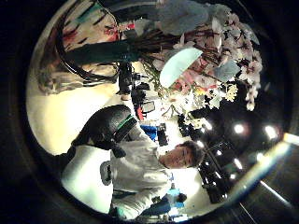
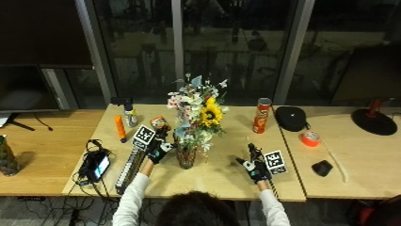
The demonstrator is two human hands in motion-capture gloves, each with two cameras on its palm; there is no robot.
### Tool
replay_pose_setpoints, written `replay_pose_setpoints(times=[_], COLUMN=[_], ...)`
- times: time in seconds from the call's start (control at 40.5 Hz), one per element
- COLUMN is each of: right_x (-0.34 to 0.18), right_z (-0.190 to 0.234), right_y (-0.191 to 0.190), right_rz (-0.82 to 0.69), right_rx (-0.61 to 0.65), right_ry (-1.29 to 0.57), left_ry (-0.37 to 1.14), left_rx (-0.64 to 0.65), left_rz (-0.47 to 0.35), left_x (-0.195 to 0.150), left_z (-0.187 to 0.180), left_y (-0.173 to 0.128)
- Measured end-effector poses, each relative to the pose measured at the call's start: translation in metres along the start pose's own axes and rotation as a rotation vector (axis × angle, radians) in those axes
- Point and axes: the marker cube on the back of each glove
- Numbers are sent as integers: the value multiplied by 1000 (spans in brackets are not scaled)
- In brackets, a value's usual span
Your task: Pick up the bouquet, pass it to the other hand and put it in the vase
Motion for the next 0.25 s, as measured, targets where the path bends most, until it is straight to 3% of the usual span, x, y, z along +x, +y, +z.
replay_pose_setpoints(times=[0.074, 0.173, 0.247], right_x=[4, 11, 12], right_z=[-3, 1, 0], right_y=[-2, 1, -1], right_rz=[-44, 28, -20], right_rx=[67, 99, 196], right_ry=[83, 80, 142], left_ry=[3, -22, -35], left_rx=[22, 62, 75], left_rz=[22, 146, 144], left_x=[-3, -16, -30], left_z=[0, -3, -6], left_y=[-1, -8, -12])
